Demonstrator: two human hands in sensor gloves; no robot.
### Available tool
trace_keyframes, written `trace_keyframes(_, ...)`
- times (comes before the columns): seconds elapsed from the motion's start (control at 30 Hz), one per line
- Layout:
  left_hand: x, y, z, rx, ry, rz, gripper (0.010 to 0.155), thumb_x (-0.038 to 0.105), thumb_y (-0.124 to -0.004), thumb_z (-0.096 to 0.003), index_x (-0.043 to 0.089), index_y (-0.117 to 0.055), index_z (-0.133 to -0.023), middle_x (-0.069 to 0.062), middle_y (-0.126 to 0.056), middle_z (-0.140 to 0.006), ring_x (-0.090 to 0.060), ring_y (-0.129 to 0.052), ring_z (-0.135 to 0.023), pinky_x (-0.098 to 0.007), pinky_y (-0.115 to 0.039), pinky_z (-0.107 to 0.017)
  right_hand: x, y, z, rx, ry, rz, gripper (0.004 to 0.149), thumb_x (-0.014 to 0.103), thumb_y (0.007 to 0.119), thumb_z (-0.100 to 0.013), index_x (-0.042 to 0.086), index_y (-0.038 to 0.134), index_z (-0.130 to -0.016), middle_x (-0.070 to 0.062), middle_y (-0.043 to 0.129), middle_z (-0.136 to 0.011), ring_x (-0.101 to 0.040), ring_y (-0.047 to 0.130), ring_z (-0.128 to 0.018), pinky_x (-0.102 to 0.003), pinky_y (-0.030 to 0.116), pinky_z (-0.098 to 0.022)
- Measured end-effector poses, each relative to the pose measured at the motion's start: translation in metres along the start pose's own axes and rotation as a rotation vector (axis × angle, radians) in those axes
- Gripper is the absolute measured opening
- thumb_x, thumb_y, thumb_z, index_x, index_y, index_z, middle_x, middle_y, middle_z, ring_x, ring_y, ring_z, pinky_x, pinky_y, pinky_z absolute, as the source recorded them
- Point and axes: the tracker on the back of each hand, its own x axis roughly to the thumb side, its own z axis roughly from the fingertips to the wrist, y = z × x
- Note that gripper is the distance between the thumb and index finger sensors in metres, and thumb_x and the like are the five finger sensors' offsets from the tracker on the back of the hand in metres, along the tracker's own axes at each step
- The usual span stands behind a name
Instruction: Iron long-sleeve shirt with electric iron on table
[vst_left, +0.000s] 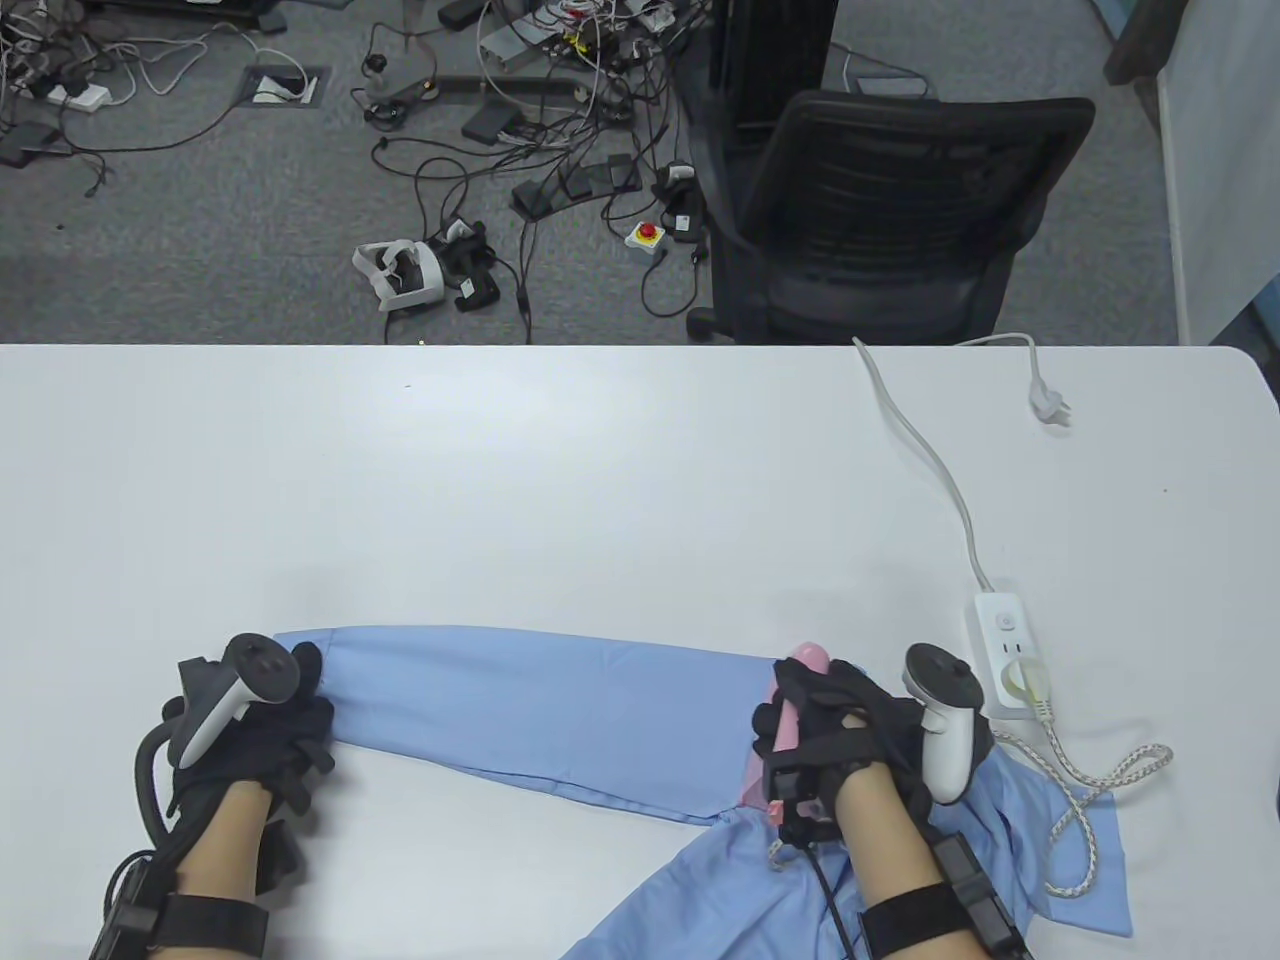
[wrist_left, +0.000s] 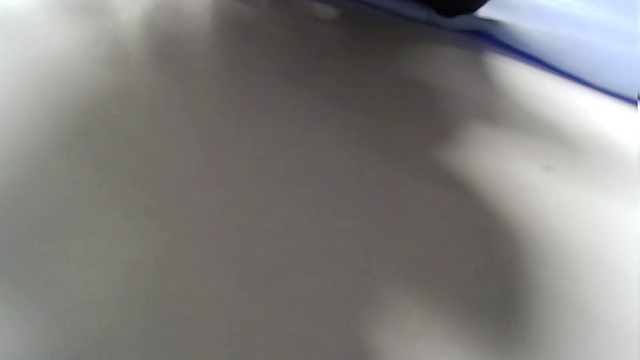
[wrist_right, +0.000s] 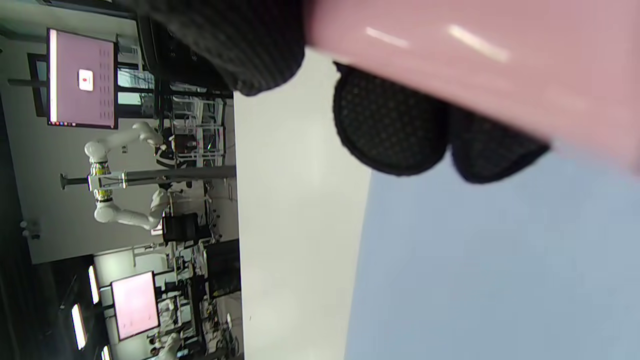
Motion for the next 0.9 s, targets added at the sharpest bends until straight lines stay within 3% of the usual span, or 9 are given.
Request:
trace_keyframes(0.13, 0.000, 0.000, 0.000, 0.003, 0.002, -0.006, 0.058, 0.058, -0.052, -0.0551, 0.055, -0.017, -0.101, 0.001, 0.005, -0.116, -0.026, 0.010, -0.102, -0.058, 0.006, -0.065, -0.002, -0.027, 0.007, -0.094, 0.010, 0.051, 0.063, 0.041, 0.076, -0.040, -0.003, 0.055, -0.081, -0.013, 0.071, -0.066, -0.016, 0.101, -0.042, -0.034, 0.095, -0.033)
trace_keyframes(0.27, 0.001, 0.000, 0.001, 0.008, 0.004, -0.010, 0.058, 0.057, -0.052, -0.0551, 0.054, -0.017, -0.102, 0.001, 0.004, -0.116, -0.026, 0.010, -0.102, -0.058, 0.006, -0.065, -0.007, -0.046, 0.006, -0.098, 0.020, 0.010, 0.063, 0.042, 0.075, -0.041, -0.002, 0.054, -0.081, -0.013, 0.071, -0.066, -0.016, 0.101, -0.042, -0.034, 0.095, -0.033)
trace_keyframes(0.77, 0.009, -0.001, 0.003, 0.026, -0.030, -0.012, 0.062, 0.060, -0.053, -0.0547, 0.049, -0.018, -0.104, -0.001, 0.003, -0.116, -0.027, 0.011, -0.101, -0.058, 0.006, -0.065, -0.002, -0.037, 0.010, -0.081, 0.020, -0.012, 0.063, 0.042, 0.076, -0.041, -0.001, 0.052, -0.080, -0.012, 0.069, -0.065, -0.016, 0.099, -0.044, -0.036, 0.092, -0.035)
trace_keyframes(0.9, 0.012, 0.006, 0.014, 0.121, -0.093, 0.011, 0.064, 0.062, -0.053, -0.0535, 0.046, -0.020, -0.106, 0.000, 0.005, -0.115, -0.027, 0.011, -0.101, -0.058, 0.006, -0.064, 0.023, -0.029, 0.022, -0.005, -0.053, -0.078, 0.062, 0.043, 0.077, -0.041, 0.002, 0.052, -0.080, -0.010, 0.069, -0.065, -0.015, 0.098, -0.045, -0.035, 0.092, -0.037)
